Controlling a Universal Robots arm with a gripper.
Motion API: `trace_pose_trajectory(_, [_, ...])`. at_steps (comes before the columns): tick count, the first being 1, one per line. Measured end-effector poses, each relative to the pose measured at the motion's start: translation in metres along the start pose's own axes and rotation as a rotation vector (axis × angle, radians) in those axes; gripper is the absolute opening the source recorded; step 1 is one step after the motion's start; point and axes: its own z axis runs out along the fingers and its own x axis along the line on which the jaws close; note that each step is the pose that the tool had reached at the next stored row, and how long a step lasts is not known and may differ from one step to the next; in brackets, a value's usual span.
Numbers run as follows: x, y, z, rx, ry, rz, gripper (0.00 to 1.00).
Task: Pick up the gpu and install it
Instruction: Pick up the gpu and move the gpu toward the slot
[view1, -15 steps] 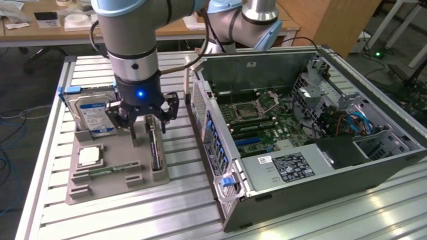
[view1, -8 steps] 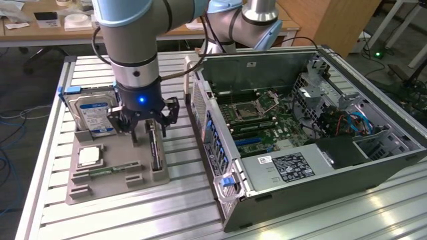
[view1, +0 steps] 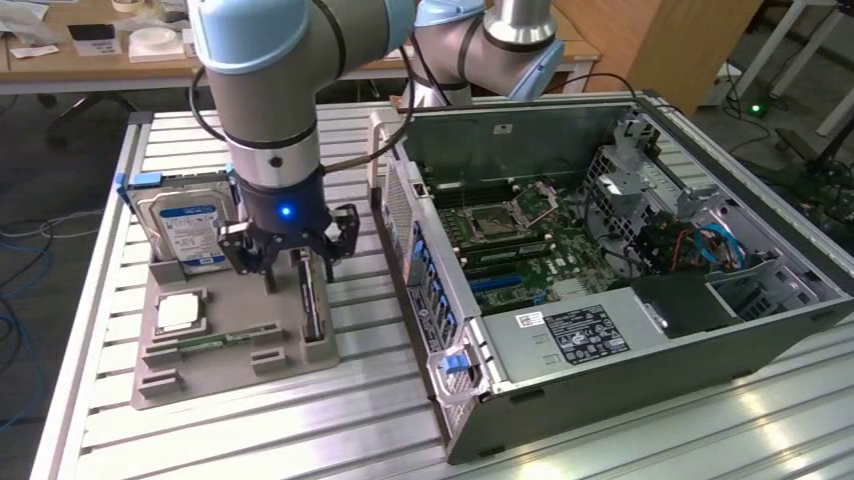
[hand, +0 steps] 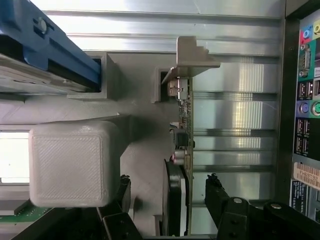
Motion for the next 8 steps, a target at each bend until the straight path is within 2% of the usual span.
trace_pose_trajectory(8, [-0.0006,-0.0002,0.0109,0.0004,-0.0002,0.013,0.71])
